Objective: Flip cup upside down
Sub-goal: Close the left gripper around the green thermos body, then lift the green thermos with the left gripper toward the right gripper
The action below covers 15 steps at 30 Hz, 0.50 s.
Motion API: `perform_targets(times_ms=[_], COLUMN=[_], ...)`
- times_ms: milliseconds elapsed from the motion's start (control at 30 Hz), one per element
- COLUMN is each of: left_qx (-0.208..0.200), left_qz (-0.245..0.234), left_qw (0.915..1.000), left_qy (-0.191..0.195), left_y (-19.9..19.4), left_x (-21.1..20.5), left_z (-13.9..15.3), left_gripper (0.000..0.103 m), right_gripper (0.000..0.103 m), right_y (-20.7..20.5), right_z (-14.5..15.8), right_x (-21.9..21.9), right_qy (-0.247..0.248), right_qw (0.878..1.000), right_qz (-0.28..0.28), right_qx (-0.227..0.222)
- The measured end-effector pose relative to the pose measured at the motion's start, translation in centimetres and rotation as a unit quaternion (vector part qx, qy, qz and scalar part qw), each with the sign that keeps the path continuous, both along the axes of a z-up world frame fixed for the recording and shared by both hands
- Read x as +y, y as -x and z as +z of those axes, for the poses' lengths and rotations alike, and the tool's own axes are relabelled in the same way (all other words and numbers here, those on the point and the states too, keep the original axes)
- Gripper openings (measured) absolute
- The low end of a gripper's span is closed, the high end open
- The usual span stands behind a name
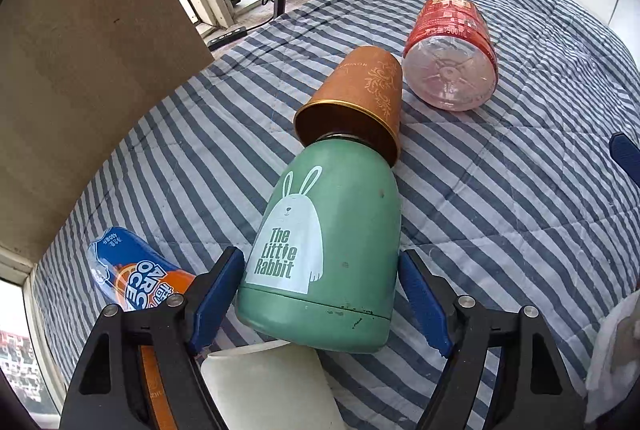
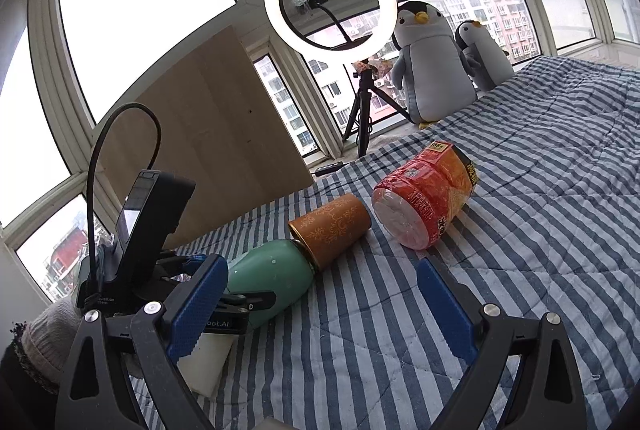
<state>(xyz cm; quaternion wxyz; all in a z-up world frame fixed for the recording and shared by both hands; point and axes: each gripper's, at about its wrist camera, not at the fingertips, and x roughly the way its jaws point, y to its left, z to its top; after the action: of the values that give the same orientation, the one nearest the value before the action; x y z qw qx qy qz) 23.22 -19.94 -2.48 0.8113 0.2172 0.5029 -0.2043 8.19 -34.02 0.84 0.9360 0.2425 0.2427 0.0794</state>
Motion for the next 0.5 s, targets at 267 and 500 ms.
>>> perform_targets(times_ms=[267, 500], left_qx=[-0.004, 0.000], left_qz=[-0.033, -0.048], left_qw=[0.9994, 0.9981], left_qy=[0.011, 0.039], left_y=[6.8, 12.1], left_x=[-1.4, -1.0], left_z=[-0.3, 0.2], left_gripper=[0.082, 0.081], right_gripper=[0.094, 0.094], right_y=[3.6, 6.0], right_z=[-0.4, -0.5], right_x=[-2.1, -2.1], right_qy=[0.017, 0.066], right_qw=[1.000, 0.997], right_qz=[-0.002, 0.029], right_qx=[-0.003, 0.001])
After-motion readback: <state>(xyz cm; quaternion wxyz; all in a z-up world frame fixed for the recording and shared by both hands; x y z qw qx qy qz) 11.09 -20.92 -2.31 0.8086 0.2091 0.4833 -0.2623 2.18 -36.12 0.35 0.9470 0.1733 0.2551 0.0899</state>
